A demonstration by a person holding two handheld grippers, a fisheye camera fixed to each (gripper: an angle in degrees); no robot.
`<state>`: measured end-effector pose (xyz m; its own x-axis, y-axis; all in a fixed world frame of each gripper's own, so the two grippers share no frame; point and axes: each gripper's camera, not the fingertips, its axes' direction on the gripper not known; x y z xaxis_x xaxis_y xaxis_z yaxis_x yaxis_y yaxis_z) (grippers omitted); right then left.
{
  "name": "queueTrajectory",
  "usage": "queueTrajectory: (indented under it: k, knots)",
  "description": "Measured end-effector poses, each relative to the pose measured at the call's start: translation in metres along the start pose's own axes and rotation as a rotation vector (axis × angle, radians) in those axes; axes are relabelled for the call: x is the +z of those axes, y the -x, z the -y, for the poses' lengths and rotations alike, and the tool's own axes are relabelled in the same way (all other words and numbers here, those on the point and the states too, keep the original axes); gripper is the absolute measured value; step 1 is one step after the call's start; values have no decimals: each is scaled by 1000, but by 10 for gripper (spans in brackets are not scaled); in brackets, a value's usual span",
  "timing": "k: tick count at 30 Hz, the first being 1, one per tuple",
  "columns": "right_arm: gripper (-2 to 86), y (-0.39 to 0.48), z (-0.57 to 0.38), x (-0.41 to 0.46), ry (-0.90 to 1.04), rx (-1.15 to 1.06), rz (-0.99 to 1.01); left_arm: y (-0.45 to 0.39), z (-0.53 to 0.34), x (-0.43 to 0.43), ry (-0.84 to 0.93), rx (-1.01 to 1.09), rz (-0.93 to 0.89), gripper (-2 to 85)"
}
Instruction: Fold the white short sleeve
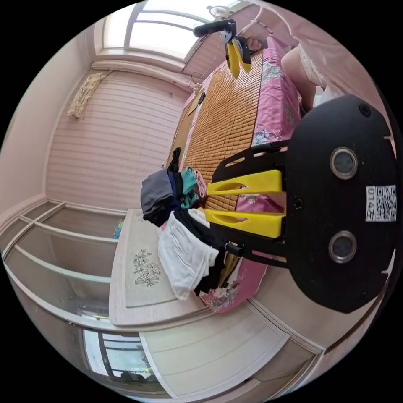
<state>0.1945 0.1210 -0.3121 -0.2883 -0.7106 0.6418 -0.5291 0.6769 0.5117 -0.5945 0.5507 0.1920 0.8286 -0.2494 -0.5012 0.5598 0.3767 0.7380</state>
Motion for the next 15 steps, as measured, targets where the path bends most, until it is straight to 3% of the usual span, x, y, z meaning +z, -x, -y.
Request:
queueTrajectory:
  k: [9,15]
  knots:
    - [136,122,126,164,78,-539,32,141,81,21,16,-272,97,64]
    - [139,149,156,271,74,-557,94,162,185,73,-13,-281,80,109]
